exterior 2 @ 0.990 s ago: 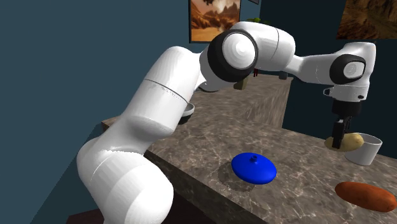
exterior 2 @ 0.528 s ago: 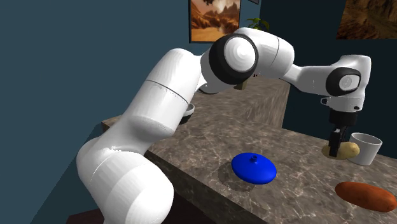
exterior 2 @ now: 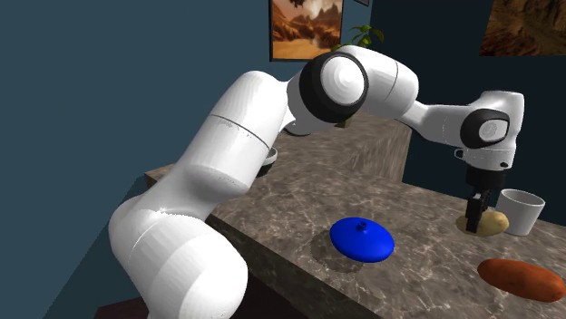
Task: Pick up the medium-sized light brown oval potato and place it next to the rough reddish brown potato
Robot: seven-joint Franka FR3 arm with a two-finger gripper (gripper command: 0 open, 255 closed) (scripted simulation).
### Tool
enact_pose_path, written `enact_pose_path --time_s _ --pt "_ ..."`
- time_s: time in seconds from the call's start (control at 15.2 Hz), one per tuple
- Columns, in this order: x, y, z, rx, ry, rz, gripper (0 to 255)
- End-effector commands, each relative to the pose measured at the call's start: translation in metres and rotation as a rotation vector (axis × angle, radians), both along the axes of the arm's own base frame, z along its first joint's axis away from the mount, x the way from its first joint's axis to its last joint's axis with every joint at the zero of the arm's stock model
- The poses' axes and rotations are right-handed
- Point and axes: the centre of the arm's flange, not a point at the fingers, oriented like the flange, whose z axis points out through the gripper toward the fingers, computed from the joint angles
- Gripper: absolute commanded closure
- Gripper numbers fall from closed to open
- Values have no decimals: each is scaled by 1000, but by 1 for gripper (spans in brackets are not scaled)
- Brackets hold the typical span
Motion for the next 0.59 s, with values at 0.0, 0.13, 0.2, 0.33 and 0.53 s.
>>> enact_pose_path --time_s 0.0,0.13,0.2,0.33,0.53 --pt "0 0 0 0 0 0 255" --pt "0 0 0 0 0 0 255" --pt "0 0 0 0 0 0 0" --pt "0 0 0 0 0 0 0" --pt "0 0 0 0 0 0 0"
